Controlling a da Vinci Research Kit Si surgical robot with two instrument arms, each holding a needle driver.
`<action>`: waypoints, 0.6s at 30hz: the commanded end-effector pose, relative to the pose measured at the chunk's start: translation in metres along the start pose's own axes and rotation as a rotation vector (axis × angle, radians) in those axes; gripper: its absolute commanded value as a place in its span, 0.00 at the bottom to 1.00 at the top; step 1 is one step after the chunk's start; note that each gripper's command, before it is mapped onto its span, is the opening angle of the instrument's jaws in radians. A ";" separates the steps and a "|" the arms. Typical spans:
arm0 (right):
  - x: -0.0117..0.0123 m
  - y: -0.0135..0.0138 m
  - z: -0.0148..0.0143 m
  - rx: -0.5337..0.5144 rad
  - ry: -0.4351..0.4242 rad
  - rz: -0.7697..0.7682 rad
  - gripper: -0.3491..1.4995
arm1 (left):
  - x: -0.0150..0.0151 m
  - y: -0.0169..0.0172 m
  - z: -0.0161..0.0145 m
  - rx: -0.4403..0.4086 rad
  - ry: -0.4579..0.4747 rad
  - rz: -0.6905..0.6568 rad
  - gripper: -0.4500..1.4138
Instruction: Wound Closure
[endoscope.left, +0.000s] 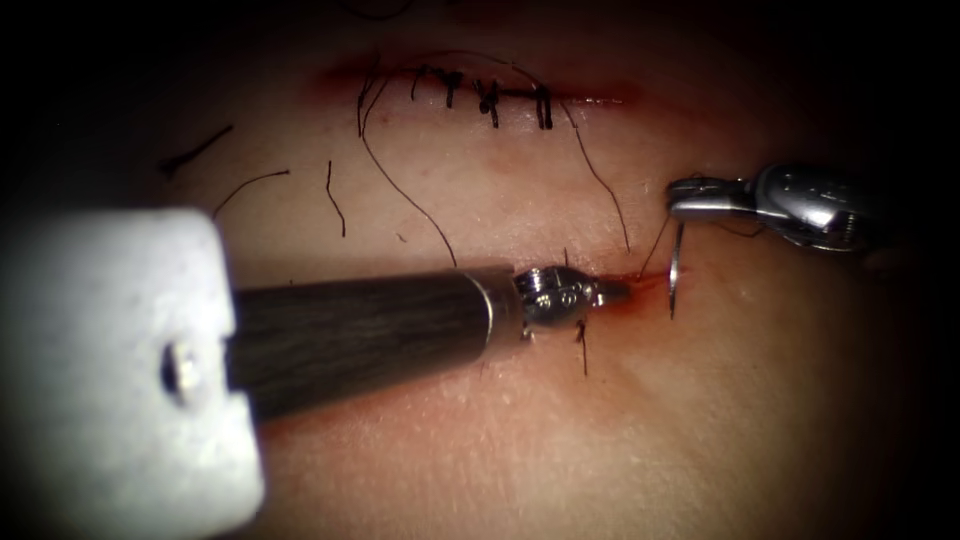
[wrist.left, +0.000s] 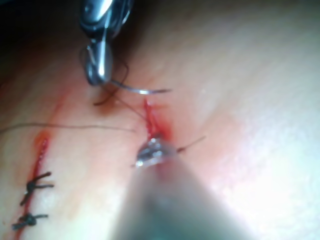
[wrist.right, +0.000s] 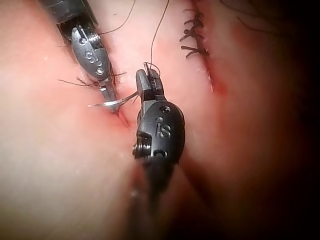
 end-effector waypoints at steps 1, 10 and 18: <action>-0.0004 -0.0001 0.0012 0.004 0.003 -0.027 0.00 | -0.0002 -0.0001 0.0008 -0.002 0.001 -0.006 0.06; -0.0002 0.0002 0.0033 -0.002 0.009 -0.231 0.00 | -0.0012 -0.0014 0.0003 0.003 -0.002 -0.011 0.04; -0.0004 0.0004 0.0036 -0.016 0.009 -0.427 0.00 | -0.0012 -0.0014 0.0003 0.004 -0.003 -0.013 0.04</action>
